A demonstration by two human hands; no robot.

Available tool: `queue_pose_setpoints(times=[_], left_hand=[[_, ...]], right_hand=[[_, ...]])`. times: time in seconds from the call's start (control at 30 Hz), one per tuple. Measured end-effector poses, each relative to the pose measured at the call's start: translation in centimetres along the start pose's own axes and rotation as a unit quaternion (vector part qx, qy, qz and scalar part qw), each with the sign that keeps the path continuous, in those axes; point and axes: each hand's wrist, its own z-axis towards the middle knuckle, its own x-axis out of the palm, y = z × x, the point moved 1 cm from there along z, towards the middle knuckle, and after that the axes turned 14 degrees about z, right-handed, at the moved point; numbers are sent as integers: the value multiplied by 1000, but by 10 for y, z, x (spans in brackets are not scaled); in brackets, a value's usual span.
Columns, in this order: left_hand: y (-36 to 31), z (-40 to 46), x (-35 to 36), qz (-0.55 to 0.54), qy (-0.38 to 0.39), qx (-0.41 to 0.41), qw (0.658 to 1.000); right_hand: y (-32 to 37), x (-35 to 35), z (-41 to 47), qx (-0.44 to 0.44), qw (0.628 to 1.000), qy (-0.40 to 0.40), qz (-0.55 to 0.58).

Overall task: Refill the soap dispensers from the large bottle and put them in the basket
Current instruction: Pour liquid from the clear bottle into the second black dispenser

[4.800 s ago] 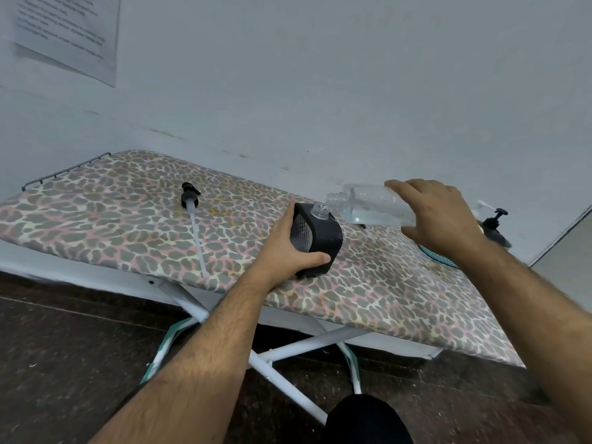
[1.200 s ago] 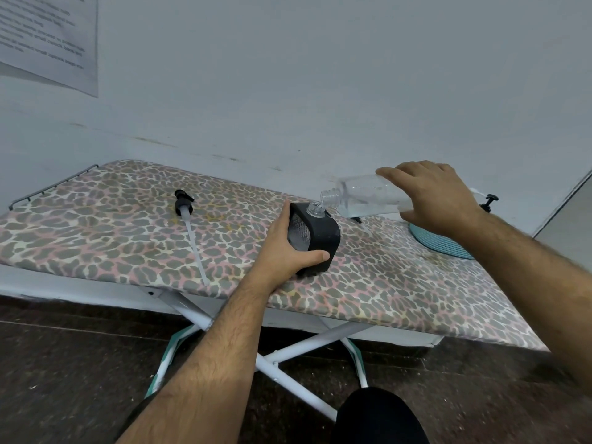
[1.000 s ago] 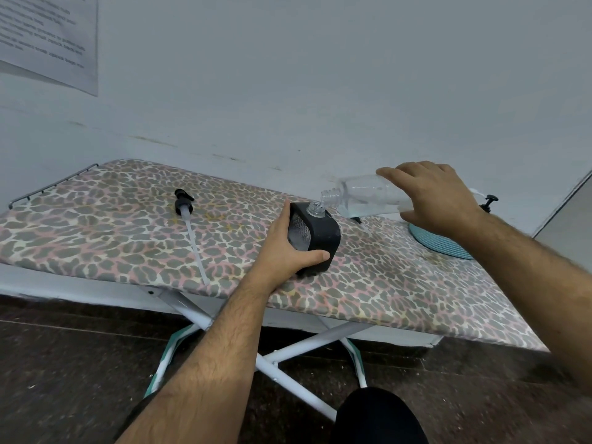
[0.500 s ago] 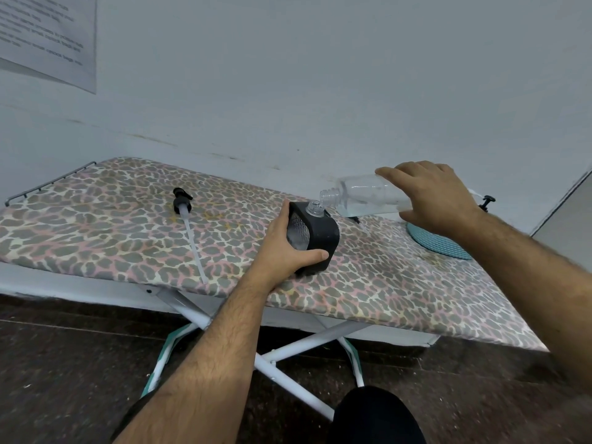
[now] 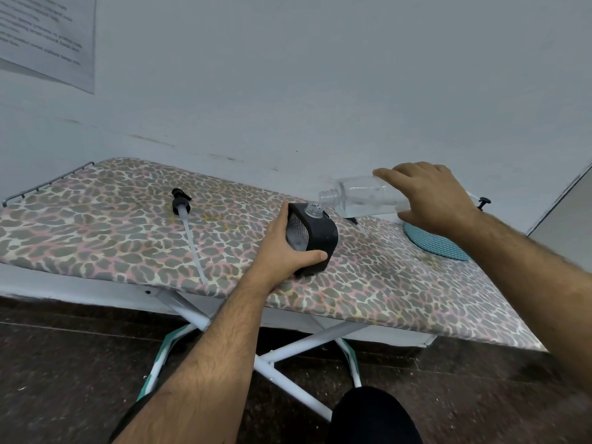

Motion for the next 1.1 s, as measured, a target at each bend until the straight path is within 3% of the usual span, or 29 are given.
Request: queue_pose_setpoints(times=[1.1], left_hand=[[-1,-1,-1,-7,-1,-7,1000]], right_hand=[[1,-7,4,-2,1000,9,-25]])
